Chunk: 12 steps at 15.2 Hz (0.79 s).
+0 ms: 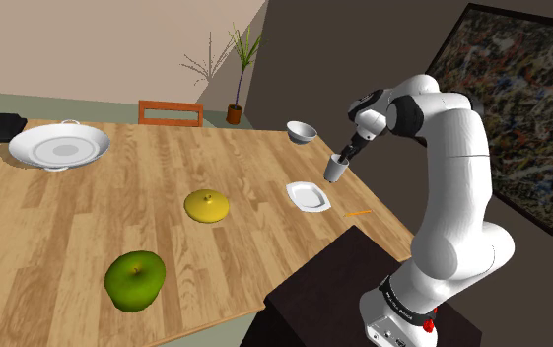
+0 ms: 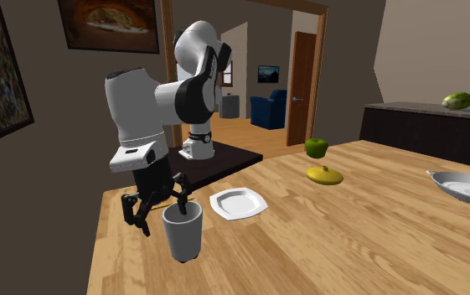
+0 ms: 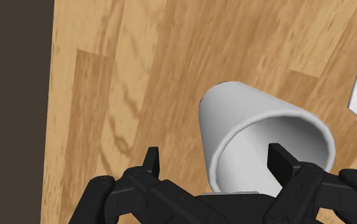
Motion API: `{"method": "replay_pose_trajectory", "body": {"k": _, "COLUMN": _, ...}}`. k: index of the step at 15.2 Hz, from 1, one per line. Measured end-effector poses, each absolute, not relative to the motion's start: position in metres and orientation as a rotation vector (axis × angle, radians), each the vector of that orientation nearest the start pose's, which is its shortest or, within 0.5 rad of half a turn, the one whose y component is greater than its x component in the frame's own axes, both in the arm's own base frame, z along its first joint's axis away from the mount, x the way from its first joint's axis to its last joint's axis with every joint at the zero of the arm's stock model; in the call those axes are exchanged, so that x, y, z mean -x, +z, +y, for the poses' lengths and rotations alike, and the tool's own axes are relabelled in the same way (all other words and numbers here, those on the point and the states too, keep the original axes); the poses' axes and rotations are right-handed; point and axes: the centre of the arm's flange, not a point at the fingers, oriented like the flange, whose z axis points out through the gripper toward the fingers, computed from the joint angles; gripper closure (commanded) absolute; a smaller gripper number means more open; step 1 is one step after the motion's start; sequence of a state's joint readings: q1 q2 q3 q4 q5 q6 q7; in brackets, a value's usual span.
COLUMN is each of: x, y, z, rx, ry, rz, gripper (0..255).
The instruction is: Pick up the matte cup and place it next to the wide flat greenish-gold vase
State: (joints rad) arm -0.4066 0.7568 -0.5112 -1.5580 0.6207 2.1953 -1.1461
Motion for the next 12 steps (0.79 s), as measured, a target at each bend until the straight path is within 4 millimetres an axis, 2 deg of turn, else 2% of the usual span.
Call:
{"method": "replay_pose_trajectory", "body": {"k": 3, "x": -0.4854, "y": 0.2280, "z": -0.5074, "rx": 3.059, "ry": -0.208, "rz": 0.037, "gripper": 0}}
{"method": "replay_pose_trajectory", "body": {"k": 8, "x": -0.4857, "y": 0.2265, "z": -0.5069, "rx": 3.059, "ry": -0.208, "rz": 0.037, "gripper": 0}}
{"method": "replay_pose_trajectory", "body": {"k": 9, "x": -0.4857, "y": 0.2265, "z": -0.5069, "rx": 3.059, "ry": -0.208, "rz": 0.037, "gripper": 255}}
{"method": "replay_pose_trajectory", "body": {"k": 12, "x": -0.4857, "y": 0.2265, "z": -0.5069, "rx": 3.059, "ry": -0.208, "rz": 0.037, "gripper": 255}}
